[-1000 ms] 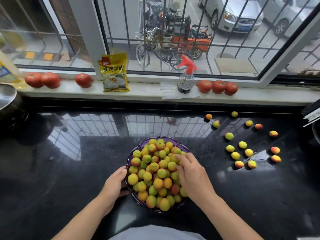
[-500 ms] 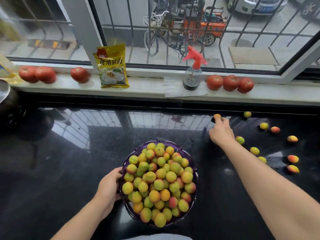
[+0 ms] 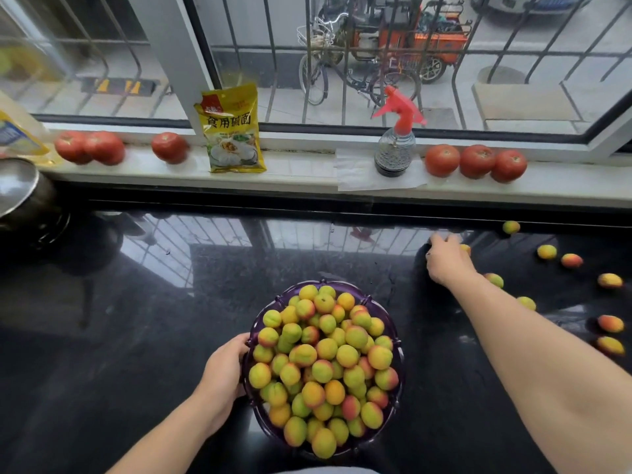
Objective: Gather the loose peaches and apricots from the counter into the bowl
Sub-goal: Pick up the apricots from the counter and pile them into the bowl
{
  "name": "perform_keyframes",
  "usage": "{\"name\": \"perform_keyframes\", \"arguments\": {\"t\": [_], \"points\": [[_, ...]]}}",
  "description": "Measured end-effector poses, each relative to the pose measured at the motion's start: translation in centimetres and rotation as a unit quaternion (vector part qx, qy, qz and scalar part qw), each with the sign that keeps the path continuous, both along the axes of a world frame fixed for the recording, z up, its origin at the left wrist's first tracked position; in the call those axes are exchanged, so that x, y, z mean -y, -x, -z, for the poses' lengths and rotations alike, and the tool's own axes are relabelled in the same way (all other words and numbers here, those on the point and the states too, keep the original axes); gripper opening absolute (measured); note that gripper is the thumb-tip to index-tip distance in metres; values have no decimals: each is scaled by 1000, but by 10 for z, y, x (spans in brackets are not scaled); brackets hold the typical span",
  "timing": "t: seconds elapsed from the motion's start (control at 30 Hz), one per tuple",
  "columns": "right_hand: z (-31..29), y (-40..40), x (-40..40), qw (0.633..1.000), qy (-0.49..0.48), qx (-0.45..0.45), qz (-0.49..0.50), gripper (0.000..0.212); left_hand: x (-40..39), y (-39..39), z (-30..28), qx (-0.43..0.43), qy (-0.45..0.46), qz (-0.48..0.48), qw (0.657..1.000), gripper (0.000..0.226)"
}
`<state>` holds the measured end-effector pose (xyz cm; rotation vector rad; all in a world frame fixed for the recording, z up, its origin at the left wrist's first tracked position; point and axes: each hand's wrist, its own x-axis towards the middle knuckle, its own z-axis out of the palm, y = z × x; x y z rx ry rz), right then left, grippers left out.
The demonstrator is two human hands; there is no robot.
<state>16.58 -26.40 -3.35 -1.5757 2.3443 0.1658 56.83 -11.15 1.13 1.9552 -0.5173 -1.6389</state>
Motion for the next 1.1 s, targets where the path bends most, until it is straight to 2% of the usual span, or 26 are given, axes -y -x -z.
{"name": "perform_keyframes", "arguments": {"t": [0.13, 0.2, 0.27, 0.33, 0.43, 0.5, 0.63, 0.83, 0.93, 1.1], "points": [[5, -14, -18, 999, 24, 21, -14, 27, -4, 1, -1, 6, 2, -2, 1000, 42], [3, -29, -38, 996, 43, 78, -8, 28, -6, 1, -1, 2, 2, -4, 1000, 40], [-5, -43, -65, 983, 72, 164, 46, 26, -9, -1, -2, -2, 4, 3, 1000, 38], [-20, -55, -97, 955, 111, 248, 119, 20, -10, -2, -1, -6, 10, 8, 1000, 37], [-50, -75, -147, 884, 149, 391, 207, 11, -14, -4, -4, -10, 24, 20, 999, 34], [-63, -85, -174, 855, 151, 446, 217, 11, -15, -5, -4, -19, 30, 28, 999, 31], [-79, -99, -207, 820, 130, 512, 218, 11, -20, -6, -2, -34, 41, 36, 998, 29], [-85, -117, -225, 793, 124, 553, 221, 10, -30, -12, 4, -38, 51, 44, 997, 31], [-82, -121, -229, 800, 124, 542, 224, 18, -35, -12, 5, -37, 45, 46, 997, 36], [-80, -128, -233, 821, 105, 527, 194, 14, -37, -10, 5, -38, 47, 43, 997, 37]]}}
